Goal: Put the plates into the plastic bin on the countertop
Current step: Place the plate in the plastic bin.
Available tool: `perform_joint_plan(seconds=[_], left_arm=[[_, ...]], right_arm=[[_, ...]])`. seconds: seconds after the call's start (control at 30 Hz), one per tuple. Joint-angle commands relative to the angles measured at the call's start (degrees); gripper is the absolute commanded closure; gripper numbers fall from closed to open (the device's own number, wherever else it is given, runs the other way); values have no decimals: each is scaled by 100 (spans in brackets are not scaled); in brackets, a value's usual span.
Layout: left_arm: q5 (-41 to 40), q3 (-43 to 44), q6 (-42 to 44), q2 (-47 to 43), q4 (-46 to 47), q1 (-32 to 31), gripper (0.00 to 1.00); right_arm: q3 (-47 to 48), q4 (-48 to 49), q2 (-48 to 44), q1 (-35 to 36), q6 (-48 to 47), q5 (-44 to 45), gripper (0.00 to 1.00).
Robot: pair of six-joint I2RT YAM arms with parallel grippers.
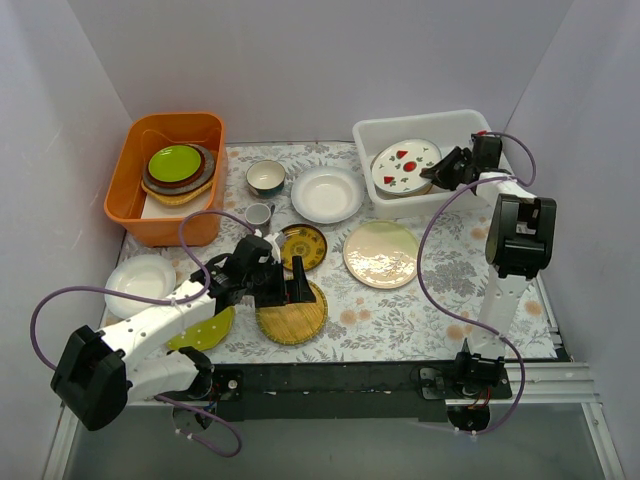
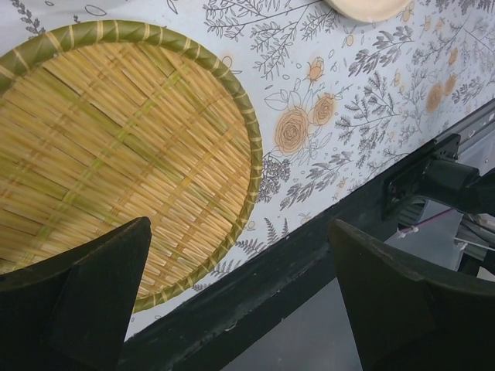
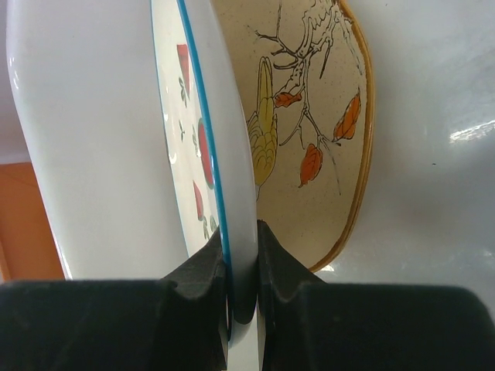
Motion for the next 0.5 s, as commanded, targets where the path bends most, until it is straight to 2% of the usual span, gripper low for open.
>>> perform_joint_plan(seconds=[0.0,0.17,0.47], left_arm=[[91,-84,-38,-181,60,36,2],[99,-102,-73,-198,86,36,2],[135,-154,-144,-295,122,36,2]], right_arm=[[391,563,10,64,133,-533,99],[452,316,195,64,150,-603,98],[435,27,318,55,115,-568,81]])
